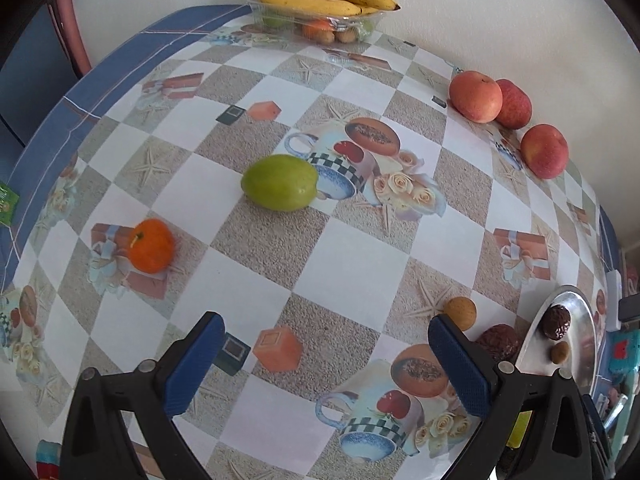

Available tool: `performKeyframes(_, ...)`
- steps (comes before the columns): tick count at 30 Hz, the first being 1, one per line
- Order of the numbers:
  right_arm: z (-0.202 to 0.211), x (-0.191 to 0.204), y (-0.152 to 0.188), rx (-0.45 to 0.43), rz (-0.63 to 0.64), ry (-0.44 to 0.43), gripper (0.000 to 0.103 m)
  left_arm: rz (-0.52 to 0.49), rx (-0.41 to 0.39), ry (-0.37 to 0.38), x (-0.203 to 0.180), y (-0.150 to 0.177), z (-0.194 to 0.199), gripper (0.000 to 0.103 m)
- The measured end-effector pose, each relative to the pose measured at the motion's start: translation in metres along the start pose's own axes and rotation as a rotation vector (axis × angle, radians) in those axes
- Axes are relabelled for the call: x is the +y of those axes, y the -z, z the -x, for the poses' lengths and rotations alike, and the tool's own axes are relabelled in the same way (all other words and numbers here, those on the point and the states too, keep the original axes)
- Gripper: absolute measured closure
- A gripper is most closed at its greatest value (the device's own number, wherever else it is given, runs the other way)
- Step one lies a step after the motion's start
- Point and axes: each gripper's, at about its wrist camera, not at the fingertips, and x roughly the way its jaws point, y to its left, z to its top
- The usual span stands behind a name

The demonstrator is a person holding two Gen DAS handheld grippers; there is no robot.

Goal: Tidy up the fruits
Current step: 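Lift both open tools away from the steel bowl toward the loose fruits, then grasp a small brown kiwi with the left tool while the right tool moves to a dried date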

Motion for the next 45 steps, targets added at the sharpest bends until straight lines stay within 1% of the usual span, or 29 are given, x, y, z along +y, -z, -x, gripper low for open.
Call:
performKeyframes(7, 0.003, 0.011, -0.001, -0.010, 0.017, -0.041, 0.005, -0.016, -0.010, 0.039, -0.004, -0.002, -0.001, 0.000)
performKeyframes(13, 0.001, 0.022, 0.002, 0.006, 0.058, -0.068, 0.005, -0.053, -0.015, 0.098, -0.014, -0.001, -0.007, 0.000)
performKeyframes(18, -0.001, 0.025, 0.003, 0.010, 0.072, -0.057, 0.005, -0.050, -0.007, 0.133, -0.016, -0.003, -0.013, 0.000)
performKeyframes(22, -0.003, 0.024, 0.002, 0.008, 0.073, -0.059, 0.005, -0.080, -0.020, 0.122, -0.022, -0.003, -0.018, 0.000)
performKeyframes(26, -0.011, 0.025, -0.001, 0.004, 0.077, -0.042, 0.005, -0.122, -0.037, 0.117, -0.030, -0.005, -0.025, 0.000)
performKeyframes(28, -0.013, 0.024, -0.003, -0.006, 0.072, -0.037, 0.005, -0.136, -0.027, 0.136, -0.034, -0.006, -0.029, 0.000)
performKeyframes(32, -0.016, 0.022, -0.010, -0.034, 0.055, -0.022, 0.005, -0.154, 0.014, 0.201, -0.041, -0.005, -0.035, 0.000)
performKeyframes(35, -0.020, 0.016, -0.013, -0.038, 0.029, -0.014, 0.005, -0.161, 0.016, 0.206, -0.045, -0.003, -0.035, 0.002)
performKeyframes(37, -0.022, 0.013, -0.013, -0.034, 0.014, -0.012, 0.005, -0.168, 0.018, 0.231, -0.048, -0.002, -0.035, 0.004)
performKeyframes(39, -0.024, 0.010, -0.014, -0.029, 0.004, -0.008, 0.005, -0.173, 0.028, 0.259, -0.053, 0.000, -0.036, 0.015)
performKeyframes(41, -0.025, 0.008, -0.013, -0.026, -0.004, -0.002, 0.005, -0.181, 0.035, 0.285, -0.059, 0.001, -0.037, 0.018)
performKeyframes(45, -0.024, 0.005, -0.013, -0.024, -0.017, -0.004, 0.005, -0.224, 0.038, 0.306, -0.069, 0.003, -0.037, 0.037)
